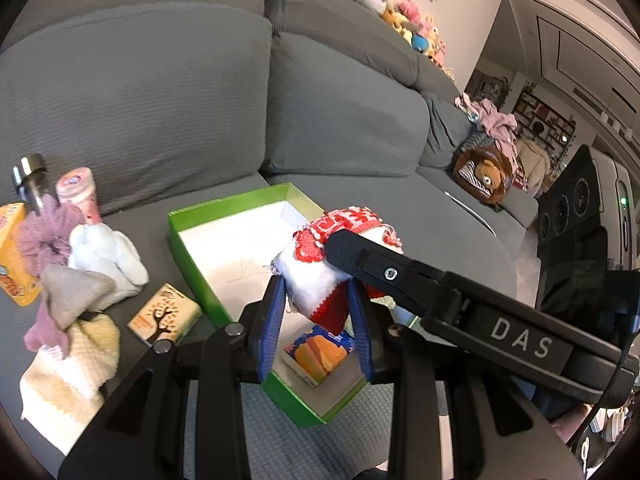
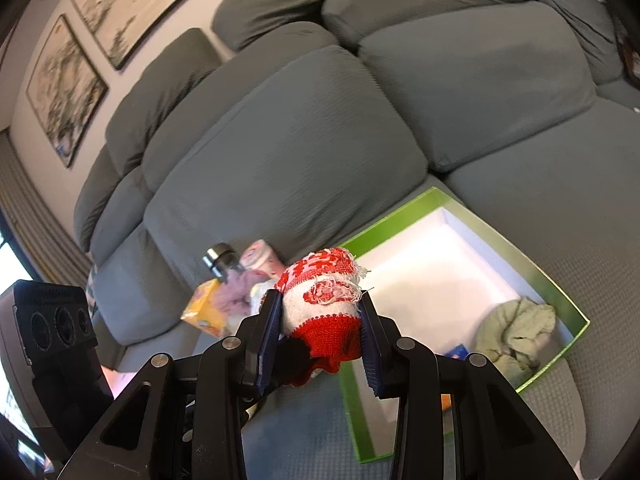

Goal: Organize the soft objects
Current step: 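Carry the red-and-white sock over the green box and lower it inside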

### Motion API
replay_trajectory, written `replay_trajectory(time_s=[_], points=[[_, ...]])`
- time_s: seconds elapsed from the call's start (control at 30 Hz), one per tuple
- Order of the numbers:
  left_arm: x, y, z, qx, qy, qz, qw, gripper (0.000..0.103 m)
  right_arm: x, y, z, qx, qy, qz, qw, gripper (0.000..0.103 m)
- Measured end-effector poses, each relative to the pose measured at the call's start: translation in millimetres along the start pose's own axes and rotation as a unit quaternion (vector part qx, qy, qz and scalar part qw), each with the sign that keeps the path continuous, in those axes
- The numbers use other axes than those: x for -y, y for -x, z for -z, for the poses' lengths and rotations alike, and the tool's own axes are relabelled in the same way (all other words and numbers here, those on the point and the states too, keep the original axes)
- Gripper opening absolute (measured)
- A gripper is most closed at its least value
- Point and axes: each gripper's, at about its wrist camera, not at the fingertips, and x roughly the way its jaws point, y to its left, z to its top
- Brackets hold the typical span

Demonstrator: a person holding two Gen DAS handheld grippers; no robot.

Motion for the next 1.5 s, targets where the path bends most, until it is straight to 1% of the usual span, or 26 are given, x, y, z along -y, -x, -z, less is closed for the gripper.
replay_trajectory(time_s=[0.3,0.57,0.9,1.37,1.5], points=[[-4.6,-34.9,0.5,-0.047,0.013,0.018,0.9986,0.029,28.3,-19.9,-0.9,-0.026,-0.034,0.033,0.999,0.038],[-7.8,-54.7,1.7,-0.084,0.020,0.028,0.9959,0.029,48.0,-34.6,0.7,-0.046,-0.063,0.051,0.996,0.038],[-10.2,-69.5,4.7,-0.127,0.026,0.024,0.9913,0.029,66.3,-45.9,3.7,-0.069,-0.094,0.063,0.991,0.038],[-4.4,-89.9,5.0,-0.166,0.016,0.009,0.9860,0.029,81.8,-52.9,5.7,-0.087,-0.130,0.085,0.984,0.038],[-3.2,-92.1,4.7,-0.172,0.013,0.008,0.9849,0.029,82.6,-53.0,5.2,-0.087,-0.132,0.094,0.983,0.038]])
